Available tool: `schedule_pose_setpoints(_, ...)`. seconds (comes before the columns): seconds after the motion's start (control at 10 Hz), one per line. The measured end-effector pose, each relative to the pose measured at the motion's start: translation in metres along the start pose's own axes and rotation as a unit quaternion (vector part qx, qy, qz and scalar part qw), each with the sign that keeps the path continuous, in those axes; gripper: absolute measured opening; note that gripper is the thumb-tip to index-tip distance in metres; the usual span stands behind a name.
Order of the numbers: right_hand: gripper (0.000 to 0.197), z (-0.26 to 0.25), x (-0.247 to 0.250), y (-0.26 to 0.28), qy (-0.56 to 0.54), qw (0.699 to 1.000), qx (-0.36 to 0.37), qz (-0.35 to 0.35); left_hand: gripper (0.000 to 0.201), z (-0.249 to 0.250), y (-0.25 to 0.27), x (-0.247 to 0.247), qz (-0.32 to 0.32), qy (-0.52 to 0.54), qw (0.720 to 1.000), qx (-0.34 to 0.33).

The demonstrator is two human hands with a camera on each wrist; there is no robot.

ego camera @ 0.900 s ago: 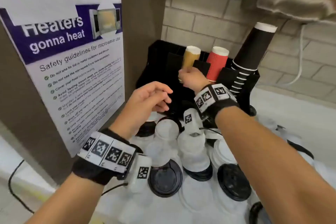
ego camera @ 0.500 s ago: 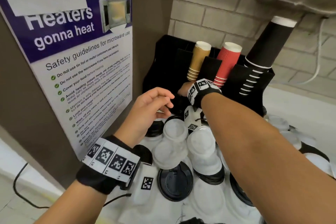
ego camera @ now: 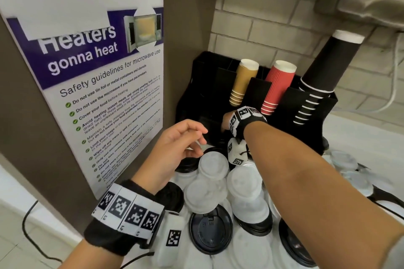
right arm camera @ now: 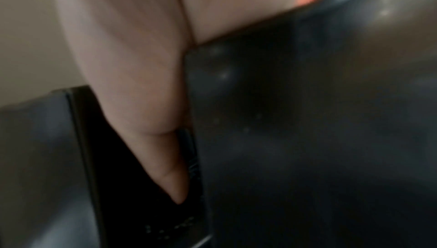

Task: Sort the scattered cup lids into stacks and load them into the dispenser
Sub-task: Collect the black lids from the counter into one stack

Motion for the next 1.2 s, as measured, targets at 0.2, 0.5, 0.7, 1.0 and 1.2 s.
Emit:
schedule_pose_setpoints(0.2, 0.040, -0.005, 0.006, -0.001, 0.020, 1.000, 0.023, -0.007, 0.018, 0.000, -0.001, 0.000, 0.012, 0.007, 1.000, -0.003)
schedule_pose_setpoints(0.5, 0.037, -0.001, 0.075, 0.037, 0.022, 0.992, 0.024, 0.121, 0.018, -0.001, -0.009, 0.004, 0.063, 0.023, 0.998, 0.011)
schedule_pose_setpoints(0.7, 0.029, 0.008, 0.121, 0.122, -0.281, 0.934, 0.121, 0.186, 0.047, -0.004, -0.017, -0.008, 0.116, 0.085, 0.987, 0.077)
schedule_pose_setpoints(1.0, 0.015, -0.041, 0.060, 0.165, -0.388, 0.873, 0.254, 0.151, 0.050, -0.003, -0.008, -0.046, -0.021, 0.337, 0.932, 0.130)
schedule_pose_setpoints(1.2, 0.012, -0.046, 0.044, 0.163, -0.237, 0.900, 0.232, 0.284, 0.041, 0.006, -0.002, -0.019, 0.056, 0.193, 0.977, 0.065)
Point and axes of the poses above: each hand's wrist, its own y-axis away from the middle knuckle, its own x-axis out of the back of the hand, z = x × y, the point moved 5 cm from there along -y, towards the middle knuckle, and after that the axes turned 7 degrees about x, right-handed, at the moved point
